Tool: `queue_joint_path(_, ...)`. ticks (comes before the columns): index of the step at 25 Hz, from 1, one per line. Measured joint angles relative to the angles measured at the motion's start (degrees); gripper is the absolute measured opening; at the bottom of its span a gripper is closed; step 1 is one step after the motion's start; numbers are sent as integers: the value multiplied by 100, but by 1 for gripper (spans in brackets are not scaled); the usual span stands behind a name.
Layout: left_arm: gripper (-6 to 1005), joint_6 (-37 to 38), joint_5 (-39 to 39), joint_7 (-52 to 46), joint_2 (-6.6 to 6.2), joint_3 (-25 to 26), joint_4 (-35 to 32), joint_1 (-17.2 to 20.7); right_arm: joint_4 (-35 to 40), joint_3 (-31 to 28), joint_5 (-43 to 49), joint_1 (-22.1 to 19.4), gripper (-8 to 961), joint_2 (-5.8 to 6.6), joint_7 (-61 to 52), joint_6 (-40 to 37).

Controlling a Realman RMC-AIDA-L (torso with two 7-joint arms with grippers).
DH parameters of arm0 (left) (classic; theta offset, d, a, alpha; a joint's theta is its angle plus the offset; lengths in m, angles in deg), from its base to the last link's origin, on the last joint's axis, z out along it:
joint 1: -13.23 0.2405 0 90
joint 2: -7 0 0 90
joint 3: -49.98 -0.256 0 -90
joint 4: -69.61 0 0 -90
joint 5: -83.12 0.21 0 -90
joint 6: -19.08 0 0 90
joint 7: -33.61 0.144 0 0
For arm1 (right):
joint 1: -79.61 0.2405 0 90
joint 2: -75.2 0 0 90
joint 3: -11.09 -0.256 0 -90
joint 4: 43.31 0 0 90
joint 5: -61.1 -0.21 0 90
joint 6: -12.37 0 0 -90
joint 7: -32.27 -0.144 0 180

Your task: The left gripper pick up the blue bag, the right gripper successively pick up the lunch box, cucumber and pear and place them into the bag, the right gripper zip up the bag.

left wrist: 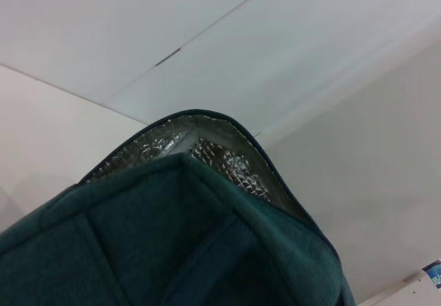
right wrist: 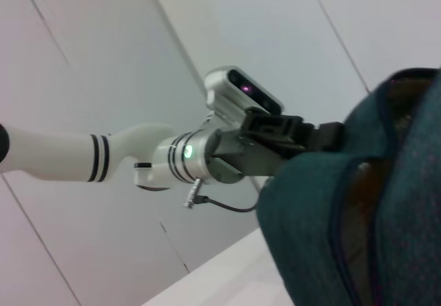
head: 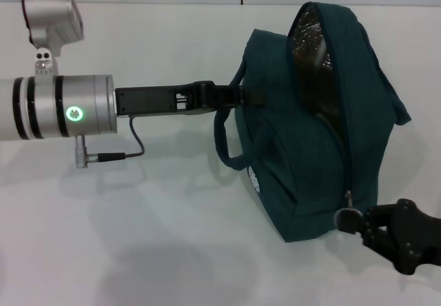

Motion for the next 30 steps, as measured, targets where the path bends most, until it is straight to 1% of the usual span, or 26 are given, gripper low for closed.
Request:
queue_joint_path(2, 178, 21, -1, 8, -20, 5, 0, 0, 3, -7, -22, -33, 9, 61, -67, -5)
queue_joint_path(5, 210, 32, -6, 15, -35, 7, 0, -23, 3, -19, -30, -80, 9, 101, -126, -12)
queue_joint_path(11, 291, 111, -9, 21, -48, -3, 0, -77, 26, -153, -42, -150, 10, 105, -102, -37)
queue_joint_path(17, 420, 121, -9, 130, -50, -1, 1, -79, 315, -245, -116, -352, 10, 69, -82, -156)
queue_joint_path(21, 436, 216, -128, 413, -49, 10, 1, -29, 438, -398, -123, -447, 11, 52, -77, -254)
queue_joint_path(25, 453, 302, -230, 717, -43, 10, 4, 28, 447, -463, -119, -415, 11, 47, -75, -337)
queue_joint_path(26, 457, 326, -250, 965, -31, 10, 11, 114, 448, -455, -111, -386, 11, 44, -78, -349)
queue_joint_path(30, 457, 328, -252, 1420, -7, 6, 40, 317, 448, -425, -73, -277, 12, 40, -108, -368)
